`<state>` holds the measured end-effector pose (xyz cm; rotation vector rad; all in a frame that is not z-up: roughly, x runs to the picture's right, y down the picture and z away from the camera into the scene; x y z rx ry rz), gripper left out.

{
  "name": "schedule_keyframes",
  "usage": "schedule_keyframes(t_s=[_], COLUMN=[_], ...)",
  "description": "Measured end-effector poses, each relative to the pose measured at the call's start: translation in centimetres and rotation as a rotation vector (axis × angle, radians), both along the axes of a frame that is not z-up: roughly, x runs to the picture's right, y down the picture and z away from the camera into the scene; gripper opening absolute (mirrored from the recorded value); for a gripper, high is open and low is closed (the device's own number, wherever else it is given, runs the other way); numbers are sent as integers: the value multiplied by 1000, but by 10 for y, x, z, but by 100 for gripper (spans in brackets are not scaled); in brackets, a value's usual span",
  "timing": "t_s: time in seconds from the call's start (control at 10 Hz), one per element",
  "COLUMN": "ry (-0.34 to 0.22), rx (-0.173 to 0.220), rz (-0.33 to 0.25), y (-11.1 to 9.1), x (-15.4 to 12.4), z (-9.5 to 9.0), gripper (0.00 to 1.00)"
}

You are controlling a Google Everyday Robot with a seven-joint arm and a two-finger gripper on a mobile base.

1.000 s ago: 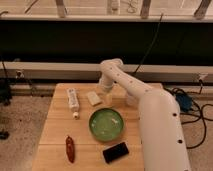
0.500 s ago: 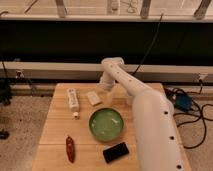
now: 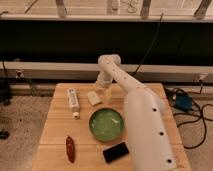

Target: Place the white sponge in the ceramic bowl

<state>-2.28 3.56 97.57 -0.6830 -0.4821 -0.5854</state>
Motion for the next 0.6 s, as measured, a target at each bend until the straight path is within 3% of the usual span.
schedule_keyframes(t_s=[0.6], ry=[-42], rx=[1], rz=[-27], y=[-5], x=[-15], z=[26], gripper=[80])
